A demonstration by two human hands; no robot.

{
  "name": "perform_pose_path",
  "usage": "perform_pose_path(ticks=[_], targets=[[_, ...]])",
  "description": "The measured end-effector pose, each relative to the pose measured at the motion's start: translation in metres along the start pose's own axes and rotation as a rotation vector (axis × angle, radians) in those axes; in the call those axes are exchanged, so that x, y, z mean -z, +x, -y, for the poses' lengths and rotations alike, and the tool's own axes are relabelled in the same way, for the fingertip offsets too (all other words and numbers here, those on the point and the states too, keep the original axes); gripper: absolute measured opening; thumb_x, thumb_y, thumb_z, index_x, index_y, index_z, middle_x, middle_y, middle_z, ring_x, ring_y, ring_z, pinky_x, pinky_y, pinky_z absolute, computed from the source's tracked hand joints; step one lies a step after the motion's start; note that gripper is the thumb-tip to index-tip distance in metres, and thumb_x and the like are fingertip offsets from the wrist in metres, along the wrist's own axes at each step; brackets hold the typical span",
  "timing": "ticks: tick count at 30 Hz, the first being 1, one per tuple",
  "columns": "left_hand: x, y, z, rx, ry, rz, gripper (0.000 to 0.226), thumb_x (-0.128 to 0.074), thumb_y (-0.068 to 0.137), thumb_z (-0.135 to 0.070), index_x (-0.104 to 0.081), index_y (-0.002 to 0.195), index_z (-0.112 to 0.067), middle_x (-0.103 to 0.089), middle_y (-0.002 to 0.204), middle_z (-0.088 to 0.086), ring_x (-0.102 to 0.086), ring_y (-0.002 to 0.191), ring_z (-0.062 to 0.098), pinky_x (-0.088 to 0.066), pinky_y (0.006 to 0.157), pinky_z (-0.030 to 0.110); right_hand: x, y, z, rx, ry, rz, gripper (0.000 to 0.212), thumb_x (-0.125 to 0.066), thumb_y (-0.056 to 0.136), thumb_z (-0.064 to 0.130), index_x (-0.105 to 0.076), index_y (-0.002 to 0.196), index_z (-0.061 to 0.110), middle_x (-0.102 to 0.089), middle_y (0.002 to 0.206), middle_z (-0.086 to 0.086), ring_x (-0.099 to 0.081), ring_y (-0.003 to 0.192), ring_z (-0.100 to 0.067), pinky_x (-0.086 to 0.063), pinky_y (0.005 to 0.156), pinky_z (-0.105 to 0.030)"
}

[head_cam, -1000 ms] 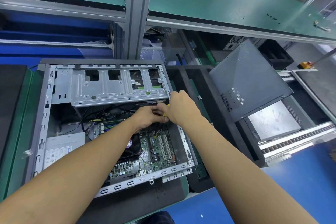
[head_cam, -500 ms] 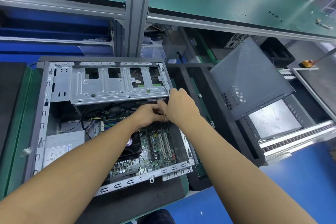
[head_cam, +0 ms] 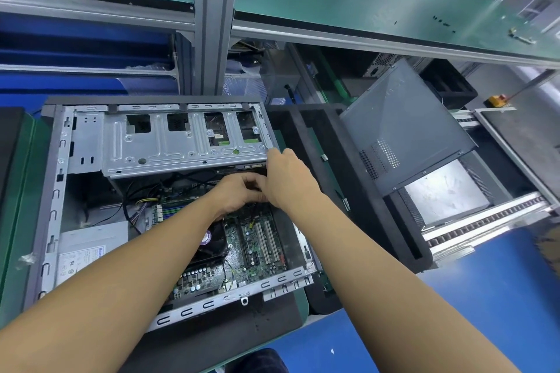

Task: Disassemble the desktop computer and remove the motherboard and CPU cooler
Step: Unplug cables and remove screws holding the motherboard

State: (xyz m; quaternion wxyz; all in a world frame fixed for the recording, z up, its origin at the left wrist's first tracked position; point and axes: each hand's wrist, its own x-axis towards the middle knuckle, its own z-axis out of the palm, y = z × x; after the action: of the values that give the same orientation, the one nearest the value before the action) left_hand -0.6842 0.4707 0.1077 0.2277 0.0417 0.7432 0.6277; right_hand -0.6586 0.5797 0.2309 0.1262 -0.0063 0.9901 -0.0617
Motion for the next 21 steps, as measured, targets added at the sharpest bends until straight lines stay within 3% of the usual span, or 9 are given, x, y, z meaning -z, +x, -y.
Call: perform_pose_path(ticks=[4, 7, 10, 13, 15, 18, 21], targets=[[-0.0006, -0.0031, -0.0037, -0.019, -0.023, 0.019, 0.042, -0.081, 0.073, 0.001, -0.07, 0.058, -0.037, -0.07, 0.071, -0.026, -0.06, 0.069, -0.018, -0.038, 0.062, -0.004, -0.0042, -0.0014, -0.0021, -0.046, -0.033, -0.009, 0.029, -0.057, 0.098, 0.028, -0.049, 0.119, 0.008, -0.059, 0.111, -0.013, -0.062, 0.095, -0.035, -0.039, 0.063, -0.035], [-0.0018, -0.0017, -0.0026, -0.012, -0.037, 0.019, 0.034, -0.079, 0.074, 0.004, -0.073, 0.076, -0.029, -0.07, 0.069, -0.025, -0.06, 0.065, -0.017, -0.04, 0.059, -0.002, -0.0051, -0.0028, -0.0008, -0.02, -0.055, -0.009, 0.022, -0.056, 0.098, 0.018, -0.049, 0.118, 0.01, -0.059, 0.112, -0.014, -0.062, 0.094, -0.034, -0.04, 0.063, -0.034], [-0.0019, -0.001, -0.0011, 0.023, -0.055, 0.003, 0.031, -0.079, 0.073, 0.005, -0.07, 0.086, -0.022, -0.07, 0.075, -0.017, -0.06, 0.064, -0.014, -0.041, 0.059, 0.0, -0.0057, -0.004, 0.0004, 0.03, -0.039, 0.05, 0.027, -0.06, 0.094, 0.012, -0.049, 0.119, 0.014, -0.048, 0.115, -0.013, -0.055, 0.101, -0.034, -0.041, 0.069, -0.036], [-0.0011, -0.0003, -0.0009, 0.034, 0.014, -0.012, 0.025, -0.077, 0.074, -0.002, -0.07, 0.077, -0.026, -0.068, 0.067, -0.02, -0.057, 0.059, -0.014, -0.04, 0.055, 0.001, -0.0045, -0.0066, 0.0008, 0.013, -0.005, 0.005, 0.032, -0.06, 0.095, 0.033, -0.044, 0.116, 0.014, -0.039, 0.103, -0.008, -0.05, 0.09, -0.031, -0.039, 0.067, -0.037], [-0.0009, -0.0009, -0.0016, 0.007, 0.032, -0.008, 0.032, -0.077, 0.073, -0.002, -0.072, 0.064, -0.032, -0.067, 0.065, -0.021, -0.058, 0.06, -0.013, -0.039, 0.055, 0.002, -0.0031, -0.0074, 0.0009, -0.035, -0.014, -0.058, 0.038, -0.057, 0.096, 0.044, -0.04, 0.107, 0.012, -0.045, 0.094, -0.006, -0.049, 0.078, -0.03, -0.037, 0.061, -0.036], [0.0002, -0.0024, -0.0021, -0.022, -0.001, 0.015, 0.04, -0.082, 0.071, -0.002, -0.075, 0.069, -0.041, -0.07, 0.071, -0.022, -0.06, 0.065, -0.014, -0.039, 0.058, -0.001, -0.0034, -0.0065, 0.0015, -0.033, -0.085, -0.084, 0.018, -0.056, 0.098, 0.018, -0.043, 0.108, 0.01, -0.062, 0.103, -0.011, -0.064, 0.086, -0.033, -0.038, 0.057, -0.035], [0.0046, -0.0044, -0.0019, -0.021, 0.014, 0.058, 0.032, -0.084, 0.073, -0.015, -0.075, 0.089, -0.042, -0.071, 0.087, -0.029, -0.061, 0.082, -0.015, -0.043, 0.073, 0.004, -0.0002, -0.008, 0.0029, 0.013, -0.085, -0.054, 0.027, -0.062, 0.092, 0.006, -0.045, 0.113, 0.01, -0.055, 0.109, -0.012, -0.062, 0.093, -0.033, -0.039, 0.061, -0.035]])
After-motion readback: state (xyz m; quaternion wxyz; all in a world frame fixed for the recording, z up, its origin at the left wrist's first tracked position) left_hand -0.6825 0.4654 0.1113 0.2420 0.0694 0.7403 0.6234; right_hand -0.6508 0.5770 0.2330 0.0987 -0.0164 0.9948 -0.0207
